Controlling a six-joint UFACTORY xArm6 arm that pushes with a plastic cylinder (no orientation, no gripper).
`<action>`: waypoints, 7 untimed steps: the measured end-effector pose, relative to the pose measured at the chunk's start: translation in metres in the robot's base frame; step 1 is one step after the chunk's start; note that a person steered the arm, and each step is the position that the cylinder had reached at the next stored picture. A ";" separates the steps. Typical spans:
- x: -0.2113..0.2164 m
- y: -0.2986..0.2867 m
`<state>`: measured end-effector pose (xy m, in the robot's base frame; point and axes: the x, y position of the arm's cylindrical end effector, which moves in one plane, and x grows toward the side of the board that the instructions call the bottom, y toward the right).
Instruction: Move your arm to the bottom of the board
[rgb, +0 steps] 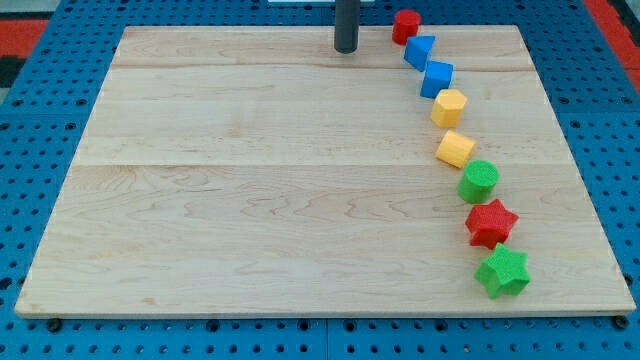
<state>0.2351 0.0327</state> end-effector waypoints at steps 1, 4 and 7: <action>0.000 0.000; 0.152 -0.004; 0.381 0.009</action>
